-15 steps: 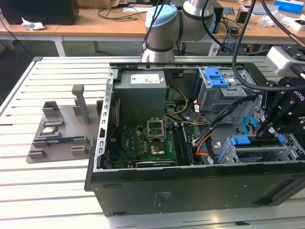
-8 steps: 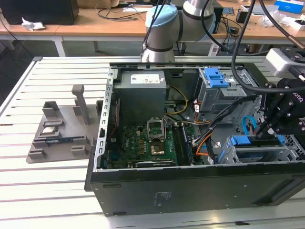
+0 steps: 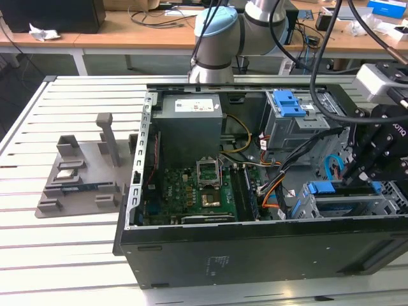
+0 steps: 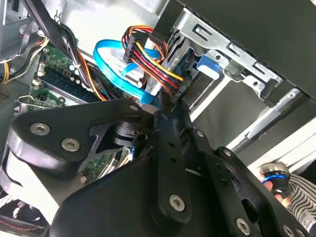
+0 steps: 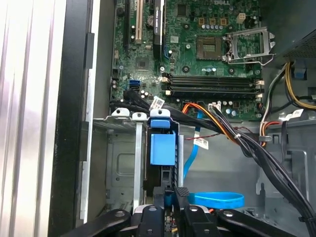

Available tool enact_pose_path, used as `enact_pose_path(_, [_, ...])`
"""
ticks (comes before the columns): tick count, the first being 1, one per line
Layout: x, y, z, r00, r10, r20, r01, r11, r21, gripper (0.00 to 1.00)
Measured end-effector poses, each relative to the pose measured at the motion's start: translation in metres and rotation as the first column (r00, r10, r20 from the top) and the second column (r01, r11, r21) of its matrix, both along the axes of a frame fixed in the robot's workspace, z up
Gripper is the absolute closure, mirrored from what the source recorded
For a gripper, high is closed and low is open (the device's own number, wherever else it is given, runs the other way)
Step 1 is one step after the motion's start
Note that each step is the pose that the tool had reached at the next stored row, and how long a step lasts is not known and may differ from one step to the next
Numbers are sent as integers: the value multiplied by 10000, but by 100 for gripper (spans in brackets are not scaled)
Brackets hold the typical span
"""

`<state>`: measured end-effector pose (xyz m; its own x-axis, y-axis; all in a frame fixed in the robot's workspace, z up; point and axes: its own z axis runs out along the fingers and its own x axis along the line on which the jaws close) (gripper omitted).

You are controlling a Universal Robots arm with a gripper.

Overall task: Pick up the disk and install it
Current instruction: 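Insert the second disk wire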

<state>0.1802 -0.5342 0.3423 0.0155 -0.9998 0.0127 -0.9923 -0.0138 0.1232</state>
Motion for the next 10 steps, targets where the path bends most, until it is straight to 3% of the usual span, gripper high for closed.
enact_pose_path(5, [0, 6, 212, 10000, 0, 0, 0, 10000, 1, 78])
enact_pose_path(7, [0, 9, 303, 10000, 0, 0, 0, 10000, 1, 89])
enact_pose_path(10, [0, 10, 438, 10000, 0, 0, 0, 10000, 1, 89])
